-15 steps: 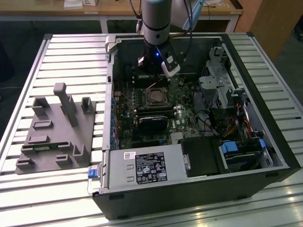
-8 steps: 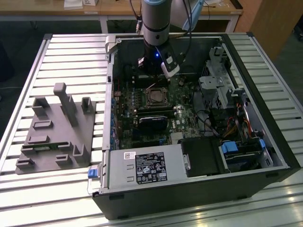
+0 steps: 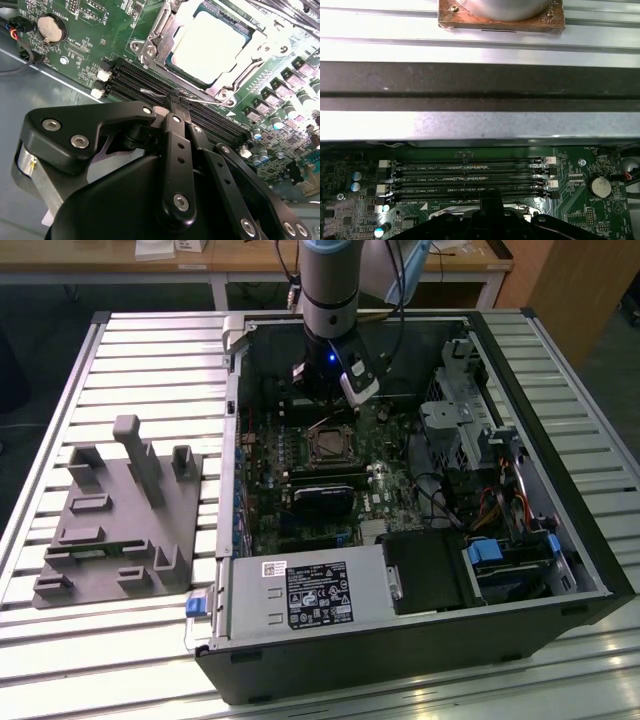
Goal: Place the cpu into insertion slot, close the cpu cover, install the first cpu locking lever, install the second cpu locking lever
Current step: 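Install the first cpu locking lever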
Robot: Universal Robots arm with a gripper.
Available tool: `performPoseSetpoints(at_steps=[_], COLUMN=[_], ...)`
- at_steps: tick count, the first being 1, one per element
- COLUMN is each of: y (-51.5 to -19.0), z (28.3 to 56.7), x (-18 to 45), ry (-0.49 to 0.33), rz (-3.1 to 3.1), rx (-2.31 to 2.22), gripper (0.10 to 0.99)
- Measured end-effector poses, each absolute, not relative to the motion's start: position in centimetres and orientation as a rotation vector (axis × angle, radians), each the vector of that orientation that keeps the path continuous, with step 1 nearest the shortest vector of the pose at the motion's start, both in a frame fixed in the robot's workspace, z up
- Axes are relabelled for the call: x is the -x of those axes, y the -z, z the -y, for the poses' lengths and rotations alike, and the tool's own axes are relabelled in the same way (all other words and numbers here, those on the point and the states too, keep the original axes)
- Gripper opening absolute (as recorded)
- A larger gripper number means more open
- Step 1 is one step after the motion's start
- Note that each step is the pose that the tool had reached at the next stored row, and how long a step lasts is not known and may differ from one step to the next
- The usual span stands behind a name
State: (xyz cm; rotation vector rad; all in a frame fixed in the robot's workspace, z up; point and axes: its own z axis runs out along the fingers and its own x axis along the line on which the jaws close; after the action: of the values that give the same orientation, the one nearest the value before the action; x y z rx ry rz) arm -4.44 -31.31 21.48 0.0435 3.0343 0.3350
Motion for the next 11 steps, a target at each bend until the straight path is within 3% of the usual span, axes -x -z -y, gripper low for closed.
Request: performPoseSetpoints(at_steps=[11], y=[-21.06], z=[31.30], x=[4.44], ry=[-0.302], rz=[-2.986], rx=[-0.180], gripper=[0.106])
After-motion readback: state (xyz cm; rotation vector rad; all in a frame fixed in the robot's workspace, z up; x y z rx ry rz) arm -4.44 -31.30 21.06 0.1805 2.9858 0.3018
